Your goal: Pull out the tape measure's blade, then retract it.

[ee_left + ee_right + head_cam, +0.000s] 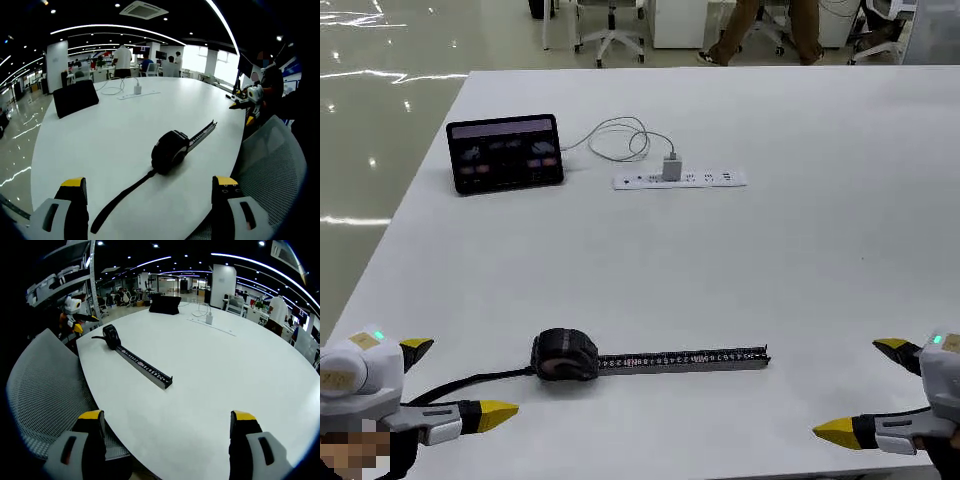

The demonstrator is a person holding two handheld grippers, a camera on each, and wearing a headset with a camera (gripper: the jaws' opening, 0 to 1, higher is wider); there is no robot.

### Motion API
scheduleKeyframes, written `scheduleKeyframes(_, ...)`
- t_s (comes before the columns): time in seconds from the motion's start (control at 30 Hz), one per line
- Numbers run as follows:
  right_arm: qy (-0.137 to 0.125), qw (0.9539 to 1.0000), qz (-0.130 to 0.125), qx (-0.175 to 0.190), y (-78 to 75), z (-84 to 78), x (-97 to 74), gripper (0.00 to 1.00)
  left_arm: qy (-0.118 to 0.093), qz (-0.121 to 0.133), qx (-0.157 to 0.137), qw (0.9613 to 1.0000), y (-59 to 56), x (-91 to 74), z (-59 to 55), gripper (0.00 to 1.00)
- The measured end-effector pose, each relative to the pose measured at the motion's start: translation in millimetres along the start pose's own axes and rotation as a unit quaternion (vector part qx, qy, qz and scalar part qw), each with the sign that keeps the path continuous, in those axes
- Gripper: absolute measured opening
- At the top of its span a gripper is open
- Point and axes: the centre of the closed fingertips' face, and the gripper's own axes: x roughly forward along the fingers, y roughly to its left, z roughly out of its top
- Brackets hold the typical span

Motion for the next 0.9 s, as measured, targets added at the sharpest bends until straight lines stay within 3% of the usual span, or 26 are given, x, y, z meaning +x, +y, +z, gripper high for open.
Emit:
scheduleKeyframes(0.17, -0.003, 1.0, 0.002, 0.008, 5.8, -5.3, -4.2, 1.0, -0.003, -0.004, 0.004, 1.0, -6.1, -3.8, -3.3, 1.0)
scheduleKeyframes(0.33, -0.013, 0.9998, -0.01, 0.01, -1.6, -5.2, -12.1, 1.0, -0.012, 0.0, 0.0, 0.9999, -7.9, -5.0, -5.5, 1.0)
scheduleKeyframes(0.47, -0.011, 0.9997, -0.017, 0.013, -4.6, -9.4, -17.3, 1.0, -0.004, -0.002, 0.002, 1.0, -11.7, -1.8, -9.3, 1.0)
scheduleKeyframes(0.9, -0.013, 0.9997, -0.018, 0.007, -4.2, -10.7, -21.8, 1.0, -0.009, -0.003, 0.014, 0.9999, -13.8, -5.0, -4.2, 1.0)
